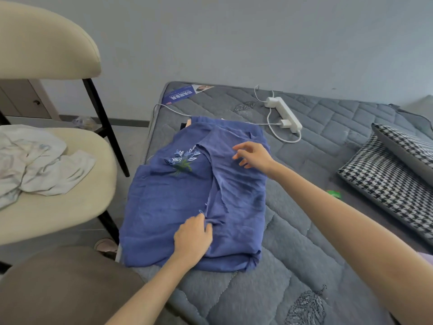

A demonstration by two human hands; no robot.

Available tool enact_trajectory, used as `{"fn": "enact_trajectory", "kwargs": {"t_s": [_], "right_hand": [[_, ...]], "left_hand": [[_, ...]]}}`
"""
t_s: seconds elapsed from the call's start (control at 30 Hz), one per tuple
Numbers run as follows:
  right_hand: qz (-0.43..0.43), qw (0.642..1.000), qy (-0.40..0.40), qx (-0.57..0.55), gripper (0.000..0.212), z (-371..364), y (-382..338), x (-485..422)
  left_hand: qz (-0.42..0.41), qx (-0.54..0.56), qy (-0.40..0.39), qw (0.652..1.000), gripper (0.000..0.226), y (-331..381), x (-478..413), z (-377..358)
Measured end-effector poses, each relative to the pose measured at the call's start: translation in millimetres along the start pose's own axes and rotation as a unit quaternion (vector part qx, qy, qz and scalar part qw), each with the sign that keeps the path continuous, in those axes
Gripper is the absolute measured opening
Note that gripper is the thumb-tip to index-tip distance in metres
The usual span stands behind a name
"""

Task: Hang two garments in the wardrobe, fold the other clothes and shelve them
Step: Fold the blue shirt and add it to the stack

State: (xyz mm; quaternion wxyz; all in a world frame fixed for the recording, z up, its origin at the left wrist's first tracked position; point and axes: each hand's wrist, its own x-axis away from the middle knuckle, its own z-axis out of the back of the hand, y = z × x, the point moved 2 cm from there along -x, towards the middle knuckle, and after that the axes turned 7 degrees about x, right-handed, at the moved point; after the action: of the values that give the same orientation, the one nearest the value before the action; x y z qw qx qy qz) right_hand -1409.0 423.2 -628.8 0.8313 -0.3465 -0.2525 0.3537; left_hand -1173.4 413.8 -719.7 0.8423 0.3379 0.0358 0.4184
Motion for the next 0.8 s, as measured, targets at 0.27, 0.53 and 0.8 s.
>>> {"fn": "enact_trajectory", "kwargs": {"t_s": [0.27,0.53,0.8], "right_hand": [[0.015,0.994,-0.09,0.059,0.01,-24.6,45.6,87.5],[0.062,0.975,-0.094,0.19,0.058,-49.6,86.6,163.0],[-0.01,0.969,0.108,0.223,0.043,-87.4,111.4,194.1]], "left_hand": [[0.282,0.485,-0.079,0.824,0.027,-34.4,-7.0,6.5],[0.276,0.542,-0.064,0.791,0.014,-41.3,7.2,-4.1],[0.206,0.546,-0.105,0.805,0.02,-45.3,21.4,-3.6]]}}
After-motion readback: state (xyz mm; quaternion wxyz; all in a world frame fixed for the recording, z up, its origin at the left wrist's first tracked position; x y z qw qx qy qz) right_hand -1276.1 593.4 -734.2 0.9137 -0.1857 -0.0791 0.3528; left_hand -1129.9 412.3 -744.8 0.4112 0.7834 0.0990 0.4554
